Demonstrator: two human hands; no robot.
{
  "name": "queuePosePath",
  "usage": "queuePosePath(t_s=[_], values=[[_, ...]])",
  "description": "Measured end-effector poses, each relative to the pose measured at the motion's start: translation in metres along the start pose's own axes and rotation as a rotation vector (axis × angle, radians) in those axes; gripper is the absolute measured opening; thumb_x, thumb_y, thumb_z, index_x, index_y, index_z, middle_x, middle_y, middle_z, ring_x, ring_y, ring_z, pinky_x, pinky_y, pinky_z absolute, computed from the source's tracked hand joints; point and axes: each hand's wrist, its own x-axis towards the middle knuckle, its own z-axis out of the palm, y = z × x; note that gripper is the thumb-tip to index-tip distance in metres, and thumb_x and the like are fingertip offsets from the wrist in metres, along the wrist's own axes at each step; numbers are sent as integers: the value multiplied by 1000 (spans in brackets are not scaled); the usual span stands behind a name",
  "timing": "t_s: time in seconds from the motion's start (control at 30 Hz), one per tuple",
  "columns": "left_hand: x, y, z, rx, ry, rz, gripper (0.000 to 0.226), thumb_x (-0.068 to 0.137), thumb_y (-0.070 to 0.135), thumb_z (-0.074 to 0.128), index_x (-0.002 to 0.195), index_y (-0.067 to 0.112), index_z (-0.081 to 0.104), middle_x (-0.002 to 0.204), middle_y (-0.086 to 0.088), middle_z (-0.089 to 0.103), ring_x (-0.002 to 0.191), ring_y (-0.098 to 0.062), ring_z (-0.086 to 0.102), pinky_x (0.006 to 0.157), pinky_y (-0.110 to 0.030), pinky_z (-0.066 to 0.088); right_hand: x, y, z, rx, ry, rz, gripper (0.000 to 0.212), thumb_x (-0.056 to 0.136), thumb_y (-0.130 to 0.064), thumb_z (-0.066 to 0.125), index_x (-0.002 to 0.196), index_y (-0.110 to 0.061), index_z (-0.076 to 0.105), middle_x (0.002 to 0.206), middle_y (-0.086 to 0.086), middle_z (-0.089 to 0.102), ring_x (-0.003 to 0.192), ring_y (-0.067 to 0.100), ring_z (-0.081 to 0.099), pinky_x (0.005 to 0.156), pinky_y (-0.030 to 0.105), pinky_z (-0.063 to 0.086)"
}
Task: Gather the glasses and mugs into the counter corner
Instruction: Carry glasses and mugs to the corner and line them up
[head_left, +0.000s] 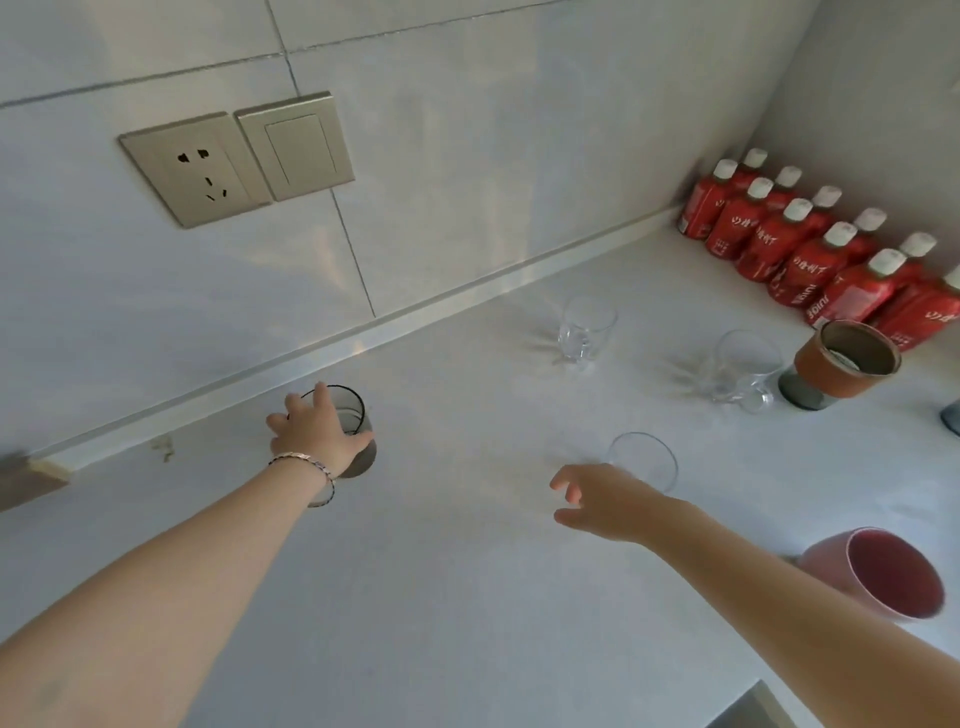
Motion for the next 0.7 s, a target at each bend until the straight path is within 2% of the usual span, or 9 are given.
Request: queuePosePath(t_s=[0.1, 0.23, 0.33, 0.4, 0.47, 0.53, 0.6, 0.7], values=[[-20, 6, 0, -6, 5, 81, 76, 71, 37, 74, 134, 18, 37, 134, -16, 37, 123, -40, 32, 92, -44, 45, -8, 15, -12, 49, 84, -54, 45, 90, -27, 58, 133, -20, 48, 135, 1, 51, 126, 16, 46, 103, 24, 34], [-60, 20, 7, 30, -56, 263, 83, 69, 39, 76, 140, 27, 35, 136, -6, 39, 127, -32, 32, 92, -40, 46, -17, 49, -25, 69, 322, -40, 58, 83, -33, 66, 136, -22, 45, 143, 0, 41, 136, 17, 32, 111, 27, 28], [-81, 26, 16, 1, -93, 356, 85, 67, 43, 76, 140, 29, 35, 137, -2, 39, 127, -28, 34, 95, -37, 44, -19, 68, -22, 27, 270, 118, 95, 73, -52, 71, 148, -24, 20, 151, 5, 24, 140, 25, 24, 113, 39, 30], [-91, 29, 20, -21, -114, 392, 85, 67, 45, 75, 140, 30, 34, 137, -1, 39, 127, -26, 35, 96, -35, 45, -15, 69, -14, 44, 207, 181, 108, 69, -58, 71, 149, -25, 7, 151, 8, 21, 137, 29, 30, 108, 41, 36], [-98, 30, 23, -39, -124, 416, 85, 67, 46, 75, 139, 31, 33, 137, 1, 37, 128, -23, 34, 96, -34, 45, -7, 67, -7, 85, 232, 214, 105, 72, -55, 70, 149, -24, 7, 147, 10, 27, 130, 29, 42, 100, 39, 43], [-104, 24, 23, -57, -110, 420, 86, 66, 46, 75, 139, 33, 32, 138, 4, 36, 128, -21, 34, 95, -34, 46, 0, 60, -4, 113, 297, 248, 96, 75, -50, 70, 147, -22, 14, 141, 12, 34, 121, 31, 50, 94, 39, 47], [-108, 12, 20, -75, -84, 412, 86, 66, 46, 75, 139, 34, 32, 137, 5, 36, 127, -20, 34, 95, -33, 46, 3, 50, -1, 122, 331, 262, 89, 75, -45, 72, 145, -24, 22, 138, 12, 38, 117, 33, 53, 92, 39, 49], [-116, -21, 14, -110, -46, 369, 85, 66, 46, 76, 139, 35, 33, 137, 6, 36, 127, -20, 34, 94, -32, 46, 2, 20, 6, 61, 281, 179, 87, 72, -41, 75, 143, -29, 26, 137, 7, 41, 117, 28, 53, 91, 36, 49]])
